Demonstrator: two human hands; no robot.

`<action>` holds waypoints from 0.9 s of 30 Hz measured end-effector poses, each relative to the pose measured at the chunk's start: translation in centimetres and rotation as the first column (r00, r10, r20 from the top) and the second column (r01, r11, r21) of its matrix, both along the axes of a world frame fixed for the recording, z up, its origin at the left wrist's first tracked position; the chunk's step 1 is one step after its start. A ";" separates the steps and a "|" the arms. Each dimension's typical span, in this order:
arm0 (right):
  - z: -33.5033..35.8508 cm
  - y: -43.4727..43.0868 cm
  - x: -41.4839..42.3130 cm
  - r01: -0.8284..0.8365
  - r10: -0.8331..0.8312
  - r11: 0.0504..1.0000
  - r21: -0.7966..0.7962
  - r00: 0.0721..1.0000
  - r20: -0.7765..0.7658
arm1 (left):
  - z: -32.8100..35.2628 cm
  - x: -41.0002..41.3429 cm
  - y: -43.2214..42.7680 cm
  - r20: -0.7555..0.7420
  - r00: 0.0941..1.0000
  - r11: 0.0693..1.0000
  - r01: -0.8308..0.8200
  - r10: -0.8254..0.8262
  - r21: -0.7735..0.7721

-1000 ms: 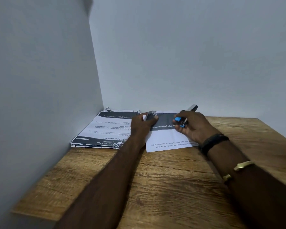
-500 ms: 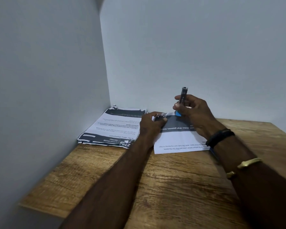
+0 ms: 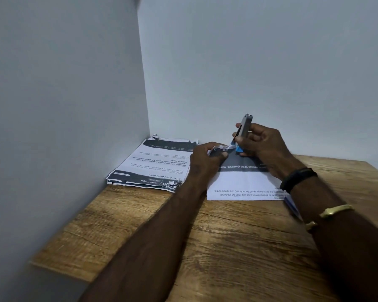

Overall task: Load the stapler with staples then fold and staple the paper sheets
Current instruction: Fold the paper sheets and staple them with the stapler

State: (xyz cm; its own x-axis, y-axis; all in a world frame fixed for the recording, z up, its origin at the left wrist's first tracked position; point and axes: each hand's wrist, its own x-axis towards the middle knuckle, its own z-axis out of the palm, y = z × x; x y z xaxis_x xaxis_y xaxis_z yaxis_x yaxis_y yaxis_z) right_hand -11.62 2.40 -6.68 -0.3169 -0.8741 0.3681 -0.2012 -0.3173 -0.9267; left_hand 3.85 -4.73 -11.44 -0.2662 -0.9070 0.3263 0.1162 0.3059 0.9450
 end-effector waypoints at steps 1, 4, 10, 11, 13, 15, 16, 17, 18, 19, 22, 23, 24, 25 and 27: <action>0.0 0.0 -0.1 -0.010 0.010 1.000 0.008 1.000 -0.023 | 0.1 0.0 0.0 0.013 1.000 1.000 -0.006 0.006 -0.020; 0.2 0.2 -0.3 -0.029 0.030 0.999 0.016 0.996 -0.085 | 0.0 -0.1 0.3 0.019 1.000 0.999 -0.003 0.004 -0.050; 0.1 -0.2 0.1 -0.018 0.014 0.999 -0.029 0.989 -0.148 | 0.2 0.1 0.5 -0.068 0.998 1.000 -0.004 0.003 -0.015; 0.1 -0.4 0.1 -0.003 -0.003 0.999 -0.038 0.988 -0.156 | 0.4 0.1 0.5 -0.097 0.995 1.000 -0.020 0.022 0.023; -0.1 -0.6 0.1 0.030 -0.038 0.998 -0.049 0.987 -0.155 | 0.6 0.1 0.6 -0.127 0.990 0.992 -0.047 0.062 0.121; -0.2 -0.8 0.0 0.058 -0.065 0.997 -0.055 0.989 -0.135 | 0.9 0.2 0.5 -0.171 0.984 0.974 -0.011 0.051 0.228; -0.2 -0.8 0.0 0.069 -0.076 0.996 -0.057 0.989 -0.127 | 1.0 0.3 0.4 -0.217 0.976 0.959 0.039 0.024 0.280; -0.2 -0.8 -0.1 0.078 -0.085 0.995 -0.059 0.989 -0.119 | 1.1 0.4 0.4 -0.252 0.968 0.946 0.082 0.000 0.313; -0.2 -0.8 -0.1 0.084 -0.091 0.995 -0.062 0.989 -0.113 | 1.2 0.5 0.4 -0.260 0.966 0.943 0.092 -0.006 0.319; -0.1 -0.7 -0.1 0.085 -0.092 0.994 -0.064 0.990 -0.109 | 1.2 0.5 0.4 -0.242 0.970 0.952 0.072 0.002 0.297; 0.3 -0.5 0.3 0.058 -0.064 0.996 -0.070 0.993 -0.100 | 0.9 0.4 0.3 -0.221 0.975 0.982 0.044 -0.002 0.185; 0.5 -0.4 0.5 0.045 -0.052 0.997 -0.069 0.994 -0.100 | 0.8 0.3 0.2 -0.226 0.974 0.987 0.052 -0.016 0.154; 0.7 -0.3 0.7 0.034 -0.041 0.997 -0.066 0.994 -0.102 | 0.7 0.2 0.1 -0.225 0.974 0.991 0.048 -0.019 0.124; 0.8 -0.3 0.8 0.027 -0.033 0.998 -0.063 0.994 -0.108 | 0.6 0.2 0.1 -0.218 0.976 0.994 0.032 -0.009 0.103; 1.0 -0.2 1.1 0.012 -0.019 0.998 -0.056 0.991 -0.132 | 0.6 0.2 0.1 -0.211 0.977 0.997 0.003 0.014 0.079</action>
